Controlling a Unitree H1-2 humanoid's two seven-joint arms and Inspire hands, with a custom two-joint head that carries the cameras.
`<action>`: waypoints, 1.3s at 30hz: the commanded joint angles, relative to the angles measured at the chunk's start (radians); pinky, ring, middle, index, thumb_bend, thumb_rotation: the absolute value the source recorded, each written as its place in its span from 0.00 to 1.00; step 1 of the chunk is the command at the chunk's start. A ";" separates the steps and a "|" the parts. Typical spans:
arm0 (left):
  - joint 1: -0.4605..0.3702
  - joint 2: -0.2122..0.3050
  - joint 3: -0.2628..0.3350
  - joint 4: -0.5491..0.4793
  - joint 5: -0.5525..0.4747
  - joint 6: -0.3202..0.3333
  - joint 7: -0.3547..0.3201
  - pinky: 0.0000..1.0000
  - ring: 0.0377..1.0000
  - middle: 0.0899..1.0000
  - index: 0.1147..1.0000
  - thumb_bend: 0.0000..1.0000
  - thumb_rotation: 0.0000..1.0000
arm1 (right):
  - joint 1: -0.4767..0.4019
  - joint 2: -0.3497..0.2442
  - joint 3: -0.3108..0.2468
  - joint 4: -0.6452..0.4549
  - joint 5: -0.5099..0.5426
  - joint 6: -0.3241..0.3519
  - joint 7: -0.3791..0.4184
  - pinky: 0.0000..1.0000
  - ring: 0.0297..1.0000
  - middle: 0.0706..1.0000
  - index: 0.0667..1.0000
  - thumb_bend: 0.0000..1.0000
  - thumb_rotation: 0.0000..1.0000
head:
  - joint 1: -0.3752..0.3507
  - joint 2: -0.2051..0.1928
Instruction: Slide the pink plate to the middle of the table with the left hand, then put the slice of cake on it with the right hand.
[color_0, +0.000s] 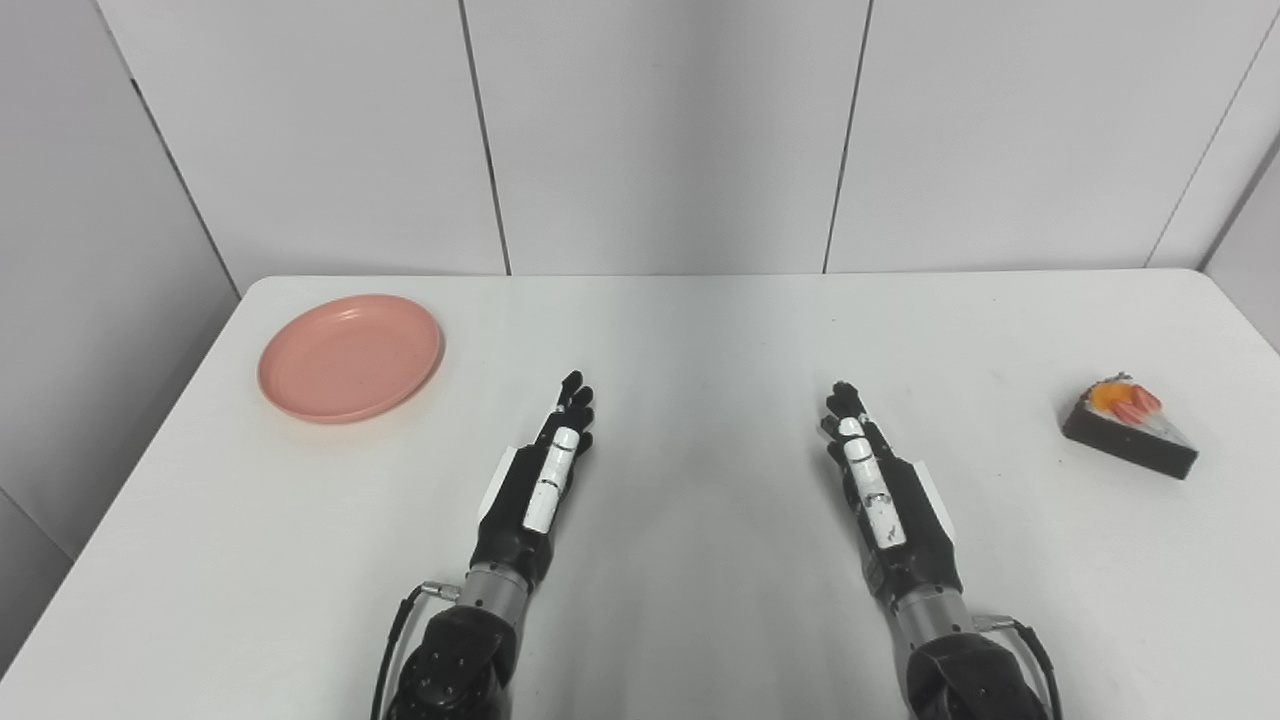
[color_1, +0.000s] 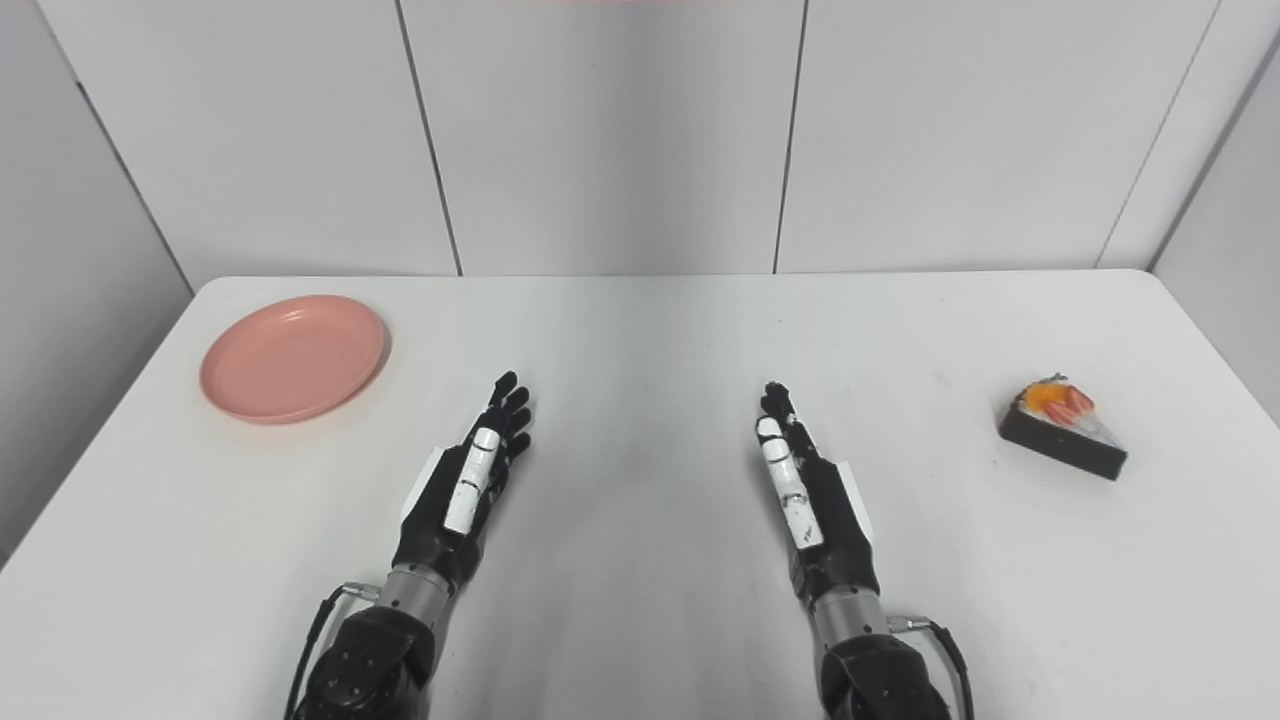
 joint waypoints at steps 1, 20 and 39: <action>-0.029 0.000 0.003 -0.008 0.001 -0.036 0.006 1.00 1.00 1.00 1.00 0.61 1.00 | -0.026 0.010 0.002 -0.010 0.010 -0.044 0.008 1.00 0.97 0.96 0.95 0.64 0.90 | 0.003 0.001; -0.036 -0.010 -0.001 0.010 0.007 -0.039 0.016 1.00 1.00 1.00 1.00 0.60 1.00 | -0.024 -0.003 0.002 -0.010 0.002 -0.038 0.006 1.00 0.96 0.96 0.96 0.66 0.90 | 0.031 0.005; -0.107 -0.045 0.109 0.002 -0.093 -0.063 0.070 1.00 1.00 0.99 1.00 0.62 1.00 | -0.017 -0.027 -0.018 0.007 0.009 -0.071 0.019 0.97 0.94 0.95 0.95 0.64 0.92 | 0.159 -0.025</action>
